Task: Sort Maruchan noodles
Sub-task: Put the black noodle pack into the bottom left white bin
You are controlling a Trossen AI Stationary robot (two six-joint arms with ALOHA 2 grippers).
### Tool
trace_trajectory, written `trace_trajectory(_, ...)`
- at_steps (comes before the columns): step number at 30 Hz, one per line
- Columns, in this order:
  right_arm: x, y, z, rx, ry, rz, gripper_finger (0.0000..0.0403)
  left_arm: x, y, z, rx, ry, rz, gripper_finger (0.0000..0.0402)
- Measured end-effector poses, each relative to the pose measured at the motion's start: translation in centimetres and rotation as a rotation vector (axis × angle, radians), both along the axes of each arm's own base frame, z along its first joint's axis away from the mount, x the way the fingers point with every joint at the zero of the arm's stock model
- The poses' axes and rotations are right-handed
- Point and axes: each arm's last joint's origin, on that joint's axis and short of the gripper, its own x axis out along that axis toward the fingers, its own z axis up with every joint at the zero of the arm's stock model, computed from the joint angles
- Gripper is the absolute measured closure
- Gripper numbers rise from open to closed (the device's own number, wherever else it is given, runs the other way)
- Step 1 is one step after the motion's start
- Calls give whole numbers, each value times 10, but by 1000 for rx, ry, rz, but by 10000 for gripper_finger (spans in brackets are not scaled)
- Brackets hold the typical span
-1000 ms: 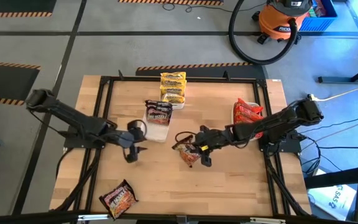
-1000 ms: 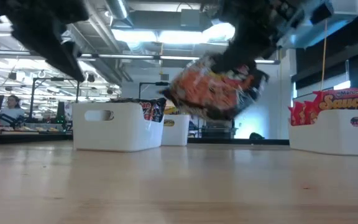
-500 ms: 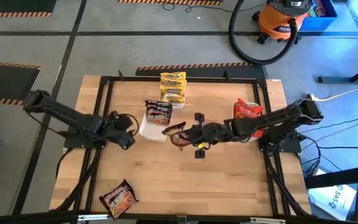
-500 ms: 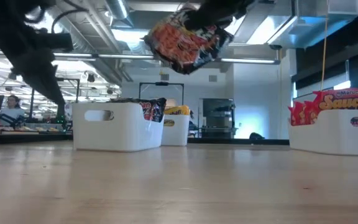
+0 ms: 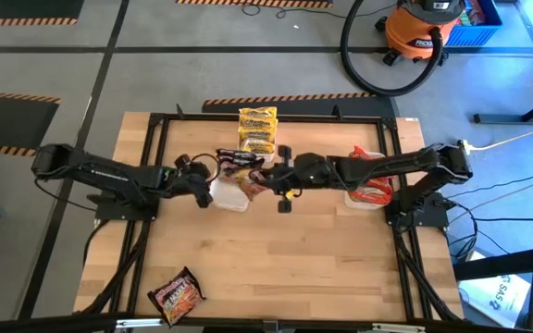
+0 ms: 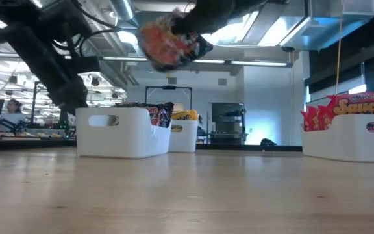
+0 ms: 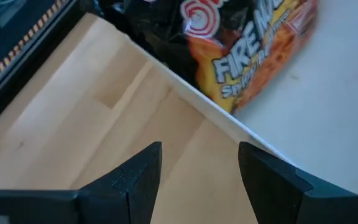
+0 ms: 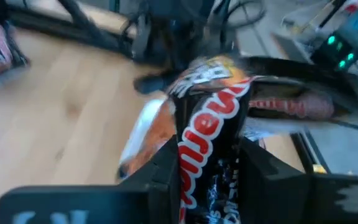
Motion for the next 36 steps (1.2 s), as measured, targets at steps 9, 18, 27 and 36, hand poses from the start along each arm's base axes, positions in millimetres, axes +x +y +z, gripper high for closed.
trace_trajectory(9,37,-14,-5,-143,106,35,316,12,7,-10,-9,-41,-116,195)
trace_trajectory(18,60,-18,-11,-275,268,53,316,26,6,-18,-32,-108,-218,195)
trace_trajectory(27,65,-20,-37,-366,419,67,316,29,6,-23,-35,-93,-227,195)
trace_trajectory(36,66,-22,-45,-461,459,132,316,29,6,-22,-35,-95,-227,195)
